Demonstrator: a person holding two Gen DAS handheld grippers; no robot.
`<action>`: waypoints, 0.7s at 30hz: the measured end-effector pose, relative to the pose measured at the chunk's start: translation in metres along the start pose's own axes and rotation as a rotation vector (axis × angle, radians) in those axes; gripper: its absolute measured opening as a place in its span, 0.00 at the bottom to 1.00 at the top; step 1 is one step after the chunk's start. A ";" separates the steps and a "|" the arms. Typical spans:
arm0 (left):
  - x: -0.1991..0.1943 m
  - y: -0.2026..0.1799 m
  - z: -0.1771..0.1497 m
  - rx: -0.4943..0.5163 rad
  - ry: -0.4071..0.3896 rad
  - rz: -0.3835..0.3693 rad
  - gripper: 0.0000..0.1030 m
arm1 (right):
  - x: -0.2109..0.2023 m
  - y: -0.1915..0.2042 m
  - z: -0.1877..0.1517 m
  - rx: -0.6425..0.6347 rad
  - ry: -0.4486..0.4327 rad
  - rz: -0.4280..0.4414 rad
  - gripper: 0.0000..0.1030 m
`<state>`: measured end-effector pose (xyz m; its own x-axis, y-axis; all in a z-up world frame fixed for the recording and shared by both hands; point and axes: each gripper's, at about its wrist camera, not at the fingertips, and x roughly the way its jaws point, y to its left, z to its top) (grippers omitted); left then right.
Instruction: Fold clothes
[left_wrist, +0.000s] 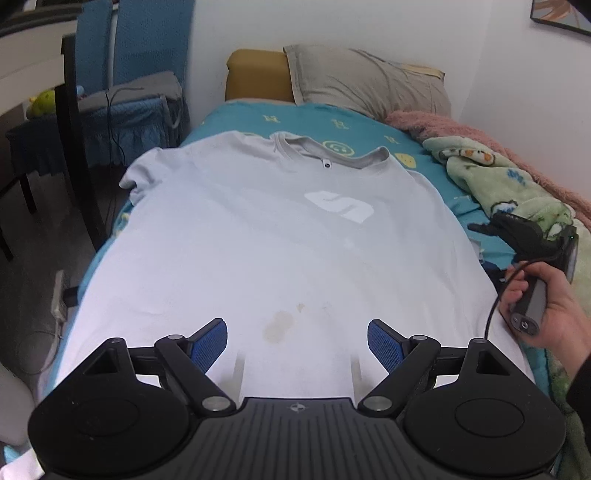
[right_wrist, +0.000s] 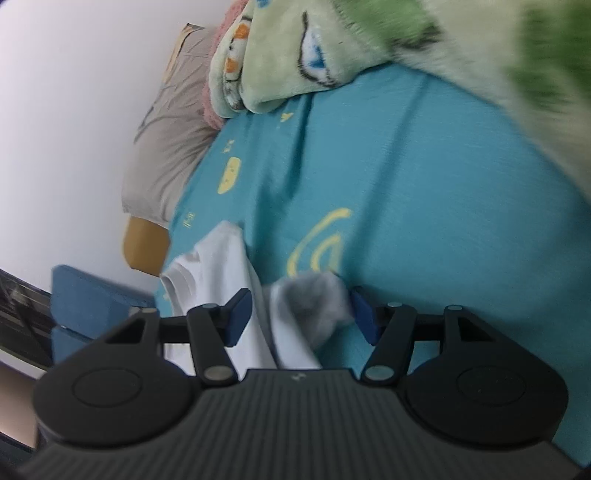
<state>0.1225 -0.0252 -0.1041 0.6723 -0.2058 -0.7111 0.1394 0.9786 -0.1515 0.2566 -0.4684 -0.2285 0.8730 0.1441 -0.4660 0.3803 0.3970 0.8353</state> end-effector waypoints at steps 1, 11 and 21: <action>0.003 0.000 0.001 -0.012 0.006 -0.008 0.83 | 0.004 -0.002 0.004 0.013 0.002 0.012 0.59; 0.027 0.005 0.005 -0.068 0.062 -0.020 0.82 | -0.013 0.026 0.022 -0.105 -0.120 0.059 0.08; 0.011 0.000 0.011 -0.047 -0.009 -0.013 0.82 | -0.071 0.074 0.028 -0.474 -0.349 -0.056 0.08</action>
<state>0.1382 -0.0270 -0.1045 0.6775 -0.2185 -0.7023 0.1140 0.9745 -0.1933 0.2318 -0.4747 -0.1251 0.9351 -0.1633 -0.3147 0.3204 0.7690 0.5532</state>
